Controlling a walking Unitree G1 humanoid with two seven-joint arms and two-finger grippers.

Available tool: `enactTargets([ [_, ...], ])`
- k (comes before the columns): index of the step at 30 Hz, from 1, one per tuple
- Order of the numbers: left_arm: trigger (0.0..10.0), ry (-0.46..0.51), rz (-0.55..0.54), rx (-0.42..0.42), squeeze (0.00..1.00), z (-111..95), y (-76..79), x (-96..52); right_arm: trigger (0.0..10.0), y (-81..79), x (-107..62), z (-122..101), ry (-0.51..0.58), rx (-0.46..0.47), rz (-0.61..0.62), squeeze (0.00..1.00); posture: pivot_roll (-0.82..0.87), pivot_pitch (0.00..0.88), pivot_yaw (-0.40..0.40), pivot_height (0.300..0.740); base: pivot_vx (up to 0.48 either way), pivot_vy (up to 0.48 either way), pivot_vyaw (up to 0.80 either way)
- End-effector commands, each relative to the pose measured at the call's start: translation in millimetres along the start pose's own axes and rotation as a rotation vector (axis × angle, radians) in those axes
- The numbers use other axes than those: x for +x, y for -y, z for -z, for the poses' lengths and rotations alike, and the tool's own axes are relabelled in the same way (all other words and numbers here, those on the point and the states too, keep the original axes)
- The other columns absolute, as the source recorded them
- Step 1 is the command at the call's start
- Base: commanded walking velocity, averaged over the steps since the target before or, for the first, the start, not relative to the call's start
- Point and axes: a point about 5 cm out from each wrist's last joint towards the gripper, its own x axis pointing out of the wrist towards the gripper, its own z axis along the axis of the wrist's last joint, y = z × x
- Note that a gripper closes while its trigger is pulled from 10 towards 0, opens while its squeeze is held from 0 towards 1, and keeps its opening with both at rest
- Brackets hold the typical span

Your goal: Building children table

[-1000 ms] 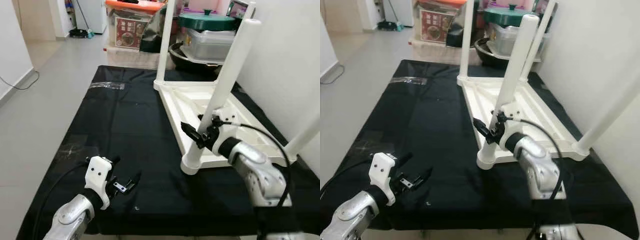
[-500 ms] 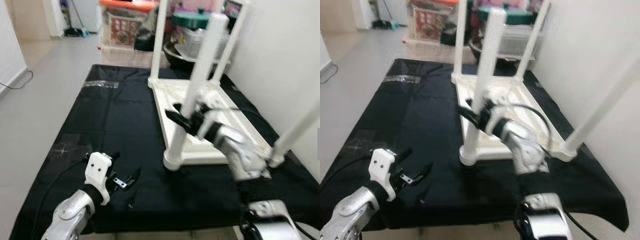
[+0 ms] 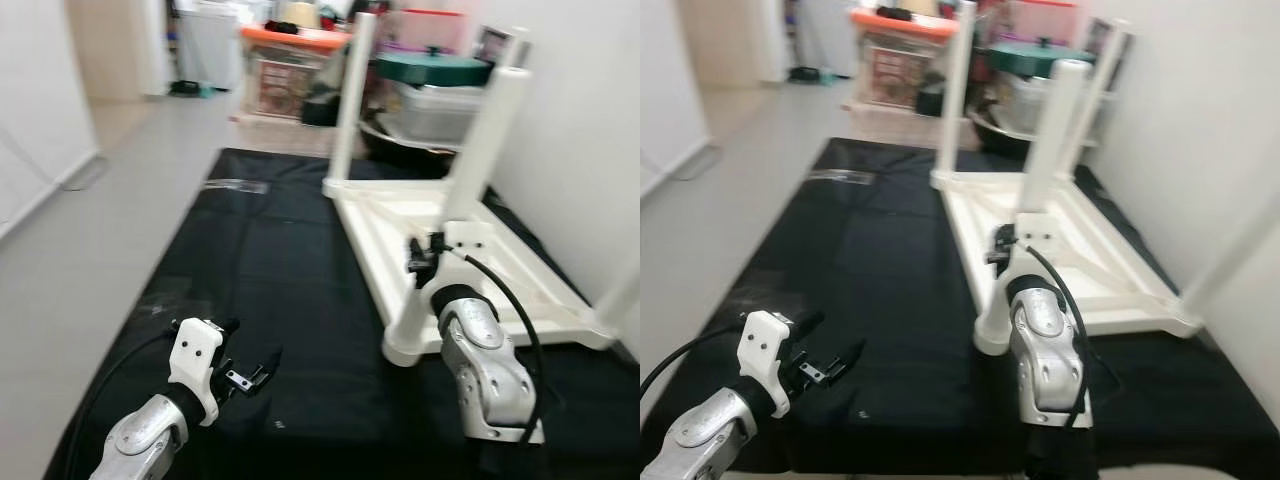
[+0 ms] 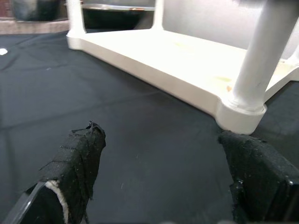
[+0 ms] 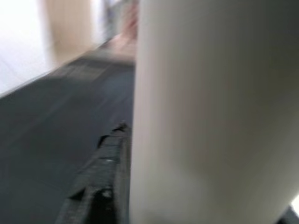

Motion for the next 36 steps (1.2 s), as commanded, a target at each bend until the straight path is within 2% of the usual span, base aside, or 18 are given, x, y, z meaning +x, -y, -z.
enactTargets([
  [1,10.0,-0.011,0.004,-0.02,0.0,3.0,2.0,-0.3,10.0,-3.8,5.0,-2.1,-0.007,0.02,-0.068,0.93,0.09,0.0,-0.116,0.74,0.0,0.0,0.0],
  [2,10.0,-0.011,0.004,-0.02,0.0,3.0,2.0,-0.3,10.0,-3.8,5.0,-2.1,-0.007,0.02,-0.068,0.93,0.09,0.0,-0.116,0.74,0.0,0.0,0.0],
  [3,10.0,-0.013,0.004,-0.017,0.0,3.5,1.6,-0.8,10.0,-1.5,7.3,-9.6,0.006,-0.012,-0.077,0.0,0.09,0.0,-0.12,0.74,0.0,0.0,0.0],
  [8,10.0,-0.011,-0.004,-0.017,0.0,3.5,0.7,-2.2,10.0,19.1,16.2,-38.0,0.073,-0.131,-0.164,0.0,0.1,0.0,-0.126,0.74,0.0,0.0,0.0],
  [13,10.0,-0.011,0.002,-0.012,0.0,4.4,0.4,-0.1,10.0,17.8,10.8,-54.1,0.135,-0.13,-0.483,0.0,0.11,0.0,-0.13,0.74,0.0,0.0,0.0],
  [16,10.0,-0.004,0.012,-0.008,0.0,2.4,0.3,3.8,10.0,-6.4,8.6,-48.8,0.138,-0.184,-0.826,0.0,0.11,0.0,-0.12,0.74,0.0,0.0,0.0],
  [21,10.0,0.002,0.017,-0.002,0.0,-0.1,0.1,6.1,10.0,-27.4,25.2,-44.1,0.128,-0.186,-0.918,0.0,0.14,0.0,-0.134,0.74,0.0,0.0,0.0],
  [22,10.0,0.005,0.014,-0.001,0.0,-1.4,-0.6,5.7,8.9,-37.6,31.3,-40.8,0.128,-0.193,-0.953,0.0,0.15,0.0,-0.137,0.74,0.0,0.0,0.0],
  [23,10.0,0.003,0.009,0.002,0.0,-1.5,-1.3,3.6,1.5,-48.6,35.1,-36.7,0.13,-0.165,-1.005,0.0,0.15,0.0,-0.14,0.74,0.0,0.0,0.0],
  [26,10.0,-0.001,0.008,0.004,0.0,-0.6,-1.2,2.5,1.5,-51.2,35.4,-35.6,0.129,-0.14,-1.022,0.0,0.15,0.0,-0.14,0.74,0.0,0.0,0.0],
  [27,10.0,-0.003,0.005,0.004,0.0,-0.3,-1.3,1.2,0.0,-51.8,37.7,-32.8,0.112,-0.106,-0.998,0.0,0.16,0.0,-0.15,0.74,0.0,0.0,0.0],
  [28,10.0,-0.002,-0.002,0.002,0.0,-0.6,-1.2,-1.1,0.0,-45.6,50.2,-22.4,0.039,-0.091,-0.804,0.0,0.16,0.0,-0.153,0.74,0.0,0.0,0.0],
  [30,10.0,-0.001,-0.004,0.0,0.0,-1.0,-1.1,-1.9,0.0,-40.1,57.2,-16.1,-0.002,-0.104,-0.683,0.0,0.16,0.0,-0.153,0.74,0.0,0.0,0.0],
  [32,10.0,-0.003,-0.005,-0.002,0.0,0.0,-0.5,-3.8,0.0,-13.5,72.2,1.0,-0.141,-0.087,-0.242,0.0,0.15,0.0,-0.152,0.74,0.0,0.0,0.0],
  [33,10.0,-0.003,-0.005,-0.002,0.0,0.0,-0.5,-3.8,0.0,-13.5,72.2,1.0,-0.141,-0.087,-0.242,0.0,0.15,0.0,-0.152,0.74,0.0,0.0,0.0],
  [34,10.0,-0.005,-0.007,-0.003,0.0,0.7,-0.7,-4.1,0.0,19.4,65.4,19.4,-0.246,0.024,0.126,0.0,0.14,0.0,-0.148,0.74,0.0,0.0,0.0],
  [35,10.0,-0.005,-0.007,-0.003,0.0,0.7,-0.7,-4.1,0.0,19.4,65.4,19.4,-0.246,0.024,0.126,0.0,0.14,0.0,-0.148,0.74,0.0,0.0,0.0],
  [36,10.0,-0.006,-0.008,-0.003,0.0,1.1,-0.9,-4.2,0.0,40.2,54.5,35.0,-0.338,0.091,0.373,0.0,0.14,0.0,-0.148,0.74,0.0,0.0,0.0],
])
